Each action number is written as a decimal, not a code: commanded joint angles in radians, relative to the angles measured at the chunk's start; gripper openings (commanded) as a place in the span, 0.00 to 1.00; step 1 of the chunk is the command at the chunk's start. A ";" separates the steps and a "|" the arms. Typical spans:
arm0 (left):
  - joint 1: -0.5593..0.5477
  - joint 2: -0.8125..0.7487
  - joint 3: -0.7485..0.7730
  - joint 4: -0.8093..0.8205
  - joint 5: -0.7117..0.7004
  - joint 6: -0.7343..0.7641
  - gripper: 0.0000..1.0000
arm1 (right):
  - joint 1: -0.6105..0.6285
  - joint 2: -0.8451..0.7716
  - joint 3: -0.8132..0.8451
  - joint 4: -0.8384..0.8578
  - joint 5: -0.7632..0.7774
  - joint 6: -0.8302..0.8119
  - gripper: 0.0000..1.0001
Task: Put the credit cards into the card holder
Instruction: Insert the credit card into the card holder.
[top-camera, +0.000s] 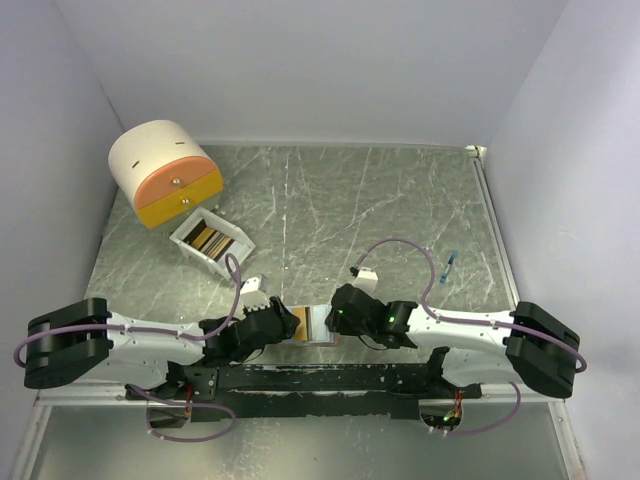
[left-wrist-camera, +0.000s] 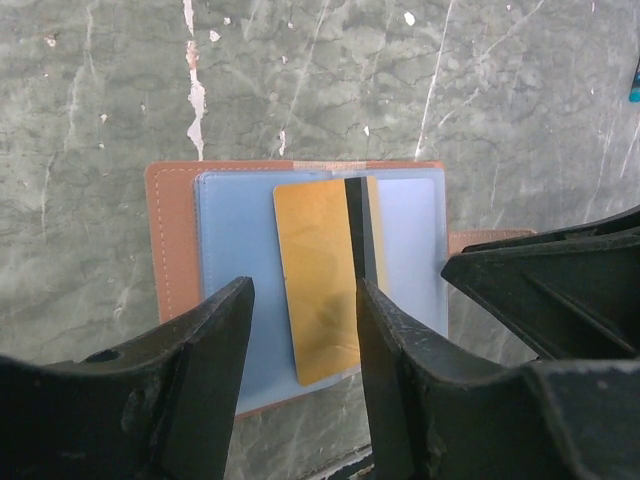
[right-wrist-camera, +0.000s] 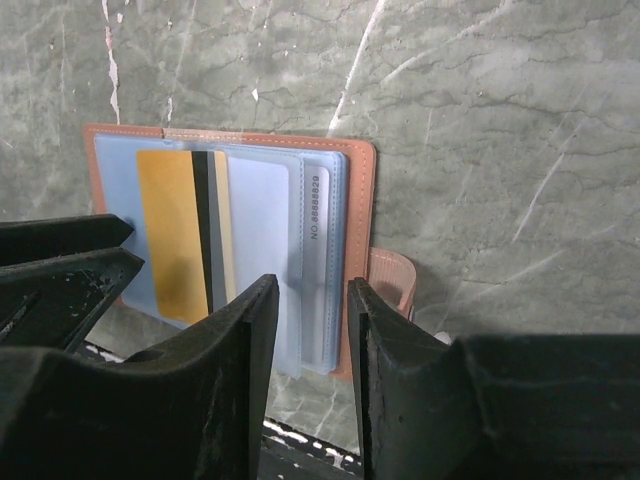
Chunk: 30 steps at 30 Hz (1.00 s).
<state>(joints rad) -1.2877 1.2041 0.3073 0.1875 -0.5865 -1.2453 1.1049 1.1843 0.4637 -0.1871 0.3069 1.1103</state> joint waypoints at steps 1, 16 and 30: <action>-0.004 0.026 0.027 0.038 -0.002 0.031 0.57 | -0.012 0.009 -0.004 0.028 0.011 -0.010 0.34; 0.014 0.090 0.039 0.131 0.056 0.069 0.57 | -0.017 0.033 -0.038 0.082 -0.014 0.003 0.30; 0.016 0.167 0.114 0.168 0.101 0.159 0.53 | -0.017 0.067 -0.043 0.127 -0.042 0.008 0.27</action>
<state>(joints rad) -1.2732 1.3510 0.3824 0.3061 -0.5190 -1.1248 1.0924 1.2304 0.4370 -0.0917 0.2802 1.1076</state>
